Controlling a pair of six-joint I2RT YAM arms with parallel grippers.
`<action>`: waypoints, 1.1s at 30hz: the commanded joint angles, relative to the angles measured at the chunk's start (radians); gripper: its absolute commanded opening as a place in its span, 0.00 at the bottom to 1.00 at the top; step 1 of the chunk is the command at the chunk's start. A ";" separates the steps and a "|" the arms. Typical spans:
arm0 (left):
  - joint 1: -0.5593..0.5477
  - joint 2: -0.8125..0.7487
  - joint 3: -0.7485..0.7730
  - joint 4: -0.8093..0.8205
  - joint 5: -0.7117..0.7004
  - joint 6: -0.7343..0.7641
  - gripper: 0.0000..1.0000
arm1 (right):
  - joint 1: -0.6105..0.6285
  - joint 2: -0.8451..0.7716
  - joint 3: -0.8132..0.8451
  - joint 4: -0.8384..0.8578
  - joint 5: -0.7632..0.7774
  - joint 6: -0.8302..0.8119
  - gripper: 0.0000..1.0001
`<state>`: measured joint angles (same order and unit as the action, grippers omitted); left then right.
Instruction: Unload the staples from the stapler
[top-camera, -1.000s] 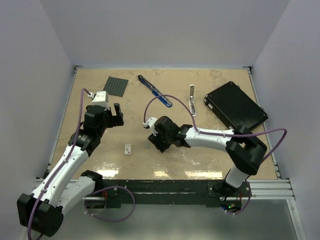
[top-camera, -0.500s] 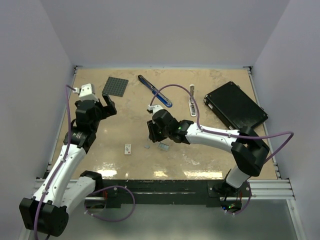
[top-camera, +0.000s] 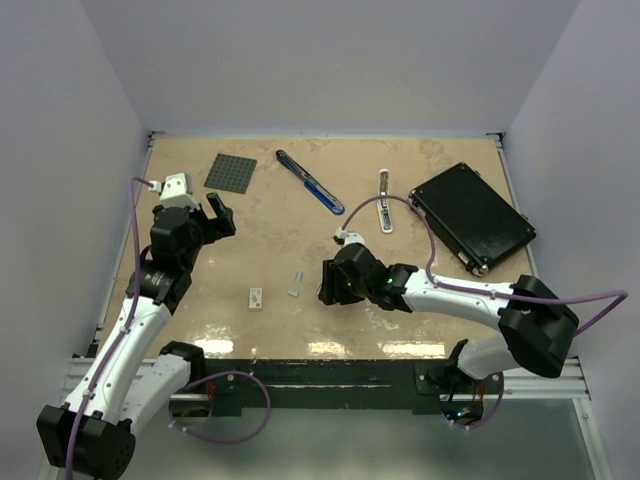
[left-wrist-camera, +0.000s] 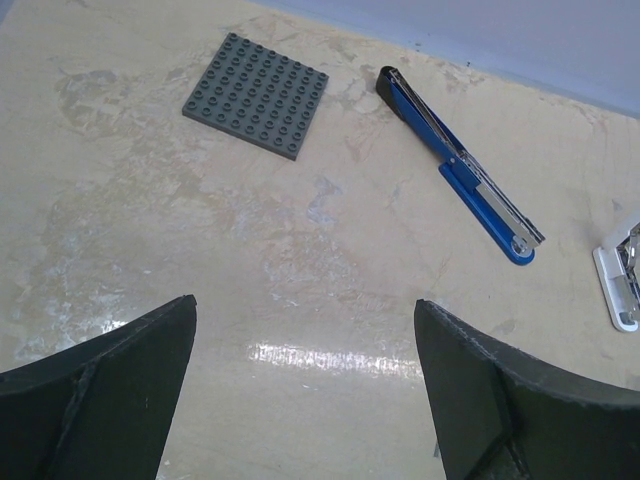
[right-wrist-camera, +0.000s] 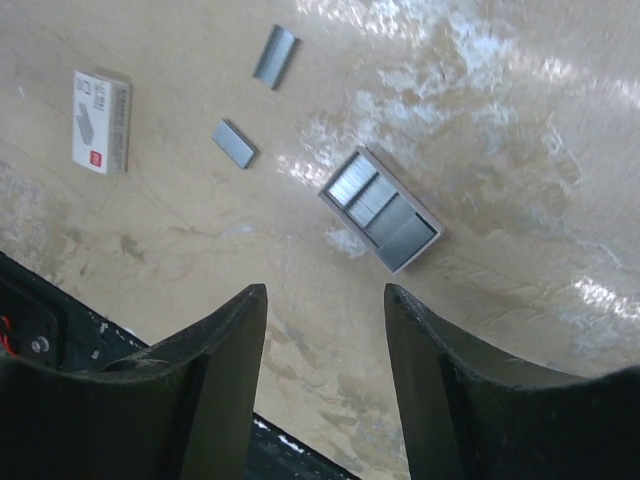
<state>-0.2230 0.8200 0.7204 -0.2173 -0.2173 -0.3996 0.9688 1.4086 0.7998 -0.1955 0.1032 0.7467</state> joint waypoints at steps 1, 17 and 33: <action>-0.003 -0.005 -0.001 0.047 0.021 0.025 0.94 | 0.004 -0.022 -0.068 0.094 -0.022 0.109 0.54; -0.003 -0.002 -0.004 0.053 0.025 0.035 0.94 | 0.004 0.021 -0.116 0.168 0.071 0.239 0.62; -0.003 0.002 0.001 0.052 0.033 0.042 0.94 | 0.004 0.088 -0.102 0.182 0.118 0.276 0.58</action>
<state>-0.2230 0.8207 0.7204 -0.2028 -0.1925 -0.3779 0.9688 1.4807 0.6830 -0.0540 0.1719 1.0073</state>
